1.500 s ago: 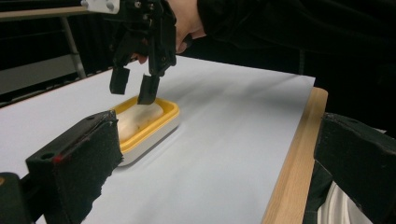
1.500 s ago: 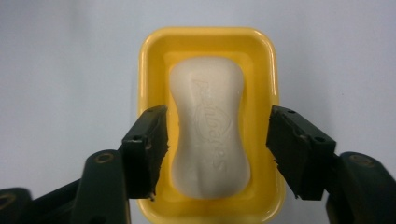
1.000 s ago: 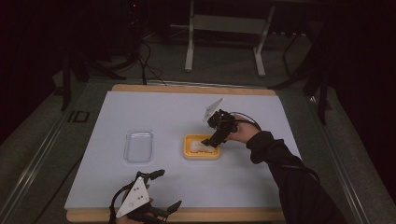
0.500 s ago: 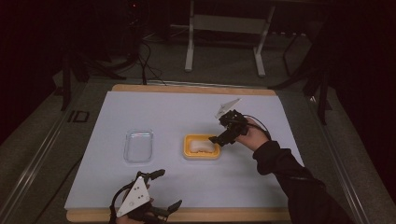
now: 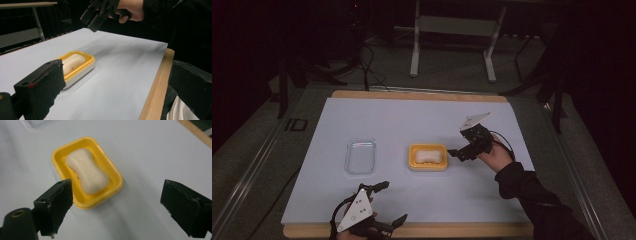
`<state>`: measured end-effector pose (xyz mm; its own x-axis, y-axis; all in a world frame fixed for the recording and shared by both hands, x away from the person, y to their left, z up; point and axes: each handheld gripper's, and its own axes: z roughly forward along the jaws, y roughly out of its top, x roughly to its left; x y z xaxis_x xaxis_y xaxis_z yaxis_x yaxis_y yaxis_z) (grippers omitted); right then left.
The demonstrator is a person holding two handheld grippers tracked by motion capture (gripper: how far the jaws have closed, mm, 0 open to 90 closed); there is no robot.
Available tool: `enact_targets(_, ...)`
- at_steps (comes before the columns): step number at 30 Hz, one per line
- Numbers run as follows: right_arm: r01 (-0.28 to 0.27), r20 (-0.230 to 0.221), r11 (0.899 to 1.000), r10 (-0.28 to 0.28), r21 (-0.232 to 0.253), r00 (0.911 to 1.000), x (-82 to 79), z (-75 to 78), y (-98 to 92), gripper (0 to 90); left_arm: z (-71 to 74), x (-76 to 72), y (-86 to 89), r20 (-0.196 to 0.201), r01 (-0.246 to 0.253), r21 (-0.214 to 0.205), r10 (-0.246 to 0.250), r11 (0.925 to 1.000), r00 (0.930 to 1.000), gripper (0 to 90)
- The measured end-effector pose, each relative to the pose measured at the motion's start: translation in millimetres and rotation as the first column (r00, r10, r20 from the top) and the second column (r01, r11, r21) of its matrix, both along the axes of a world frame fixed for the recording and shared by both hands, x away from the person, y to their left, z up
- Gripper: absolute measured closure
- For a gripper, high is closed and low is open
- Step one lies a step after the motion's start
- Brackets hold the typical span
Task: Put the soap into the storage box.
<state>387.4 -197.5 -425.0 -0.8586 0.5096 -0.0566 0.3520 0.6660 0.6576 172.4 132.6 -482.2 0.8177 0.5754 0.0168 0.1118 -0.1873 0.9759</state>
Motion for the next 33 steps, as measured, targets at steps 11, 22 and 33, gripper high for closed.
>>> enact_targets(11, 0.077, 0.027, 0.993, -0.080, 0.095, 0.9964, -28.9, -5.4, -29.7, 10.7, 0.1, -0.2, -0.9, -0.001, 0.001, 0.000, -0.001, 1.0000, 1.0000, 0.9)
enact_targets(22, 0.154, 0.026, 0.973, -0.161, 0.170, 0.9866, -54.4, -27.5, -53.8, 10.7, 0.1, -0.2, -1.4, -0.003, 0.001, 0.007, -0.001, 1.0000, 1.0000, 0.9)
enact_targets(33, 0.207, 0.083, 0.963, -0.224, 0.170, 0.9712, -78.1, -32.6, -68.7, 10.7, 0.9, -1.5, -1.8, -0.004, 0.005, 0.002, -0.005, 1.0000, 1.0000, 0.9)
